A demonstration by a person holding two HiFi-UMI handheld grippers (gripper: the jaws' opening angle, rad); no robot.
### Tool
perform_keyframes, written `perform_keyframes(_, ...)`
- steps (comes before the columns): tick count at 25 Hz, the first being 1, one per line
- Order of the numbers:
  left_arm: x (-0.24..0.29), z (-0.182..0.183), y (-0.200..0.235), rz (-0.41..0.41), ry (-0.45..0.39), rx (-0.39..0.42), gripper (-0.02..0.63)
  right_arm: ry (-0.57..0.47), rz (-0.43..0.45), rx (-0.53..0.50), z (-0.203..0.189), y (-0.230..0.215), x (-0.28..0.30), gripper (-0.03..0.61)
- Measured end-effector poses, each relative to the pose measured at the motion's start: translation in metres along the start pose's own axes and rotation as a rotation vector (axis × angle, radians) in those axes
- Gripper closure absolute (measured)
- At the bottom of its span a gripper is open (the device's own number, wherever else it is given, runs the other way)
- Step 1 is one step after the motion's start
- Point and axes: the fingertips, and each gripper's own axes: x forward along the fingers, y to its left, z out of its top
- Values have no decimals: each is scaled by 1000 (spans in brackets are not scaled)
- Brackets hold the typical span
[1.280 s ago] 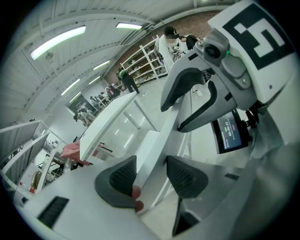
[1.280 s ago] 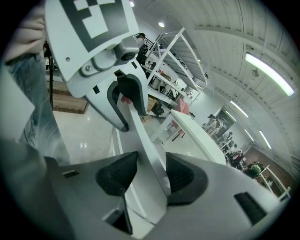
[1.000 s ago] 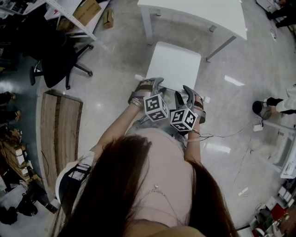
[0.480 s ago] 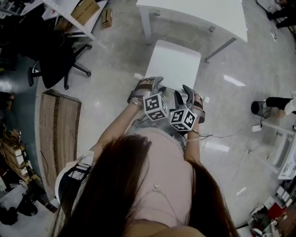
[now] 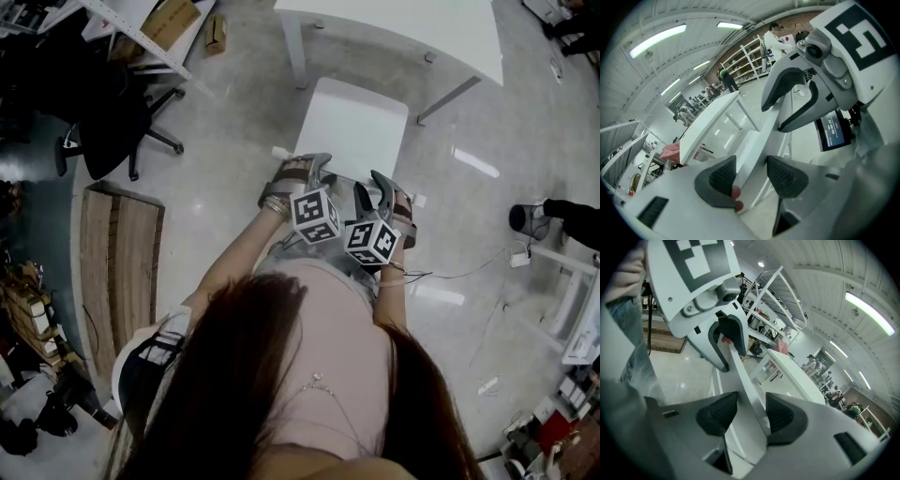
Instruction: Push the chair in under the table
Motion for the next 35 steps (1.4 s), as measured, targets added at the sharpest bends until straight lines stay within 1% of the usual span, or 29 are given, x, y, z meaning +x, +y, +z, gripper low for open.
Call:
perform_keyframes(17,16,7,14,-13,16,3,408,-7,6,-5,-2,-17,14,377)
perform_keyframes(24,33,20,25,-5,8,11,408,4,20,9,-11,-36,29,376)
perform_keyframes(35,52,31,48,2,3,9,408,14,33,14,-11,-61,50,376)
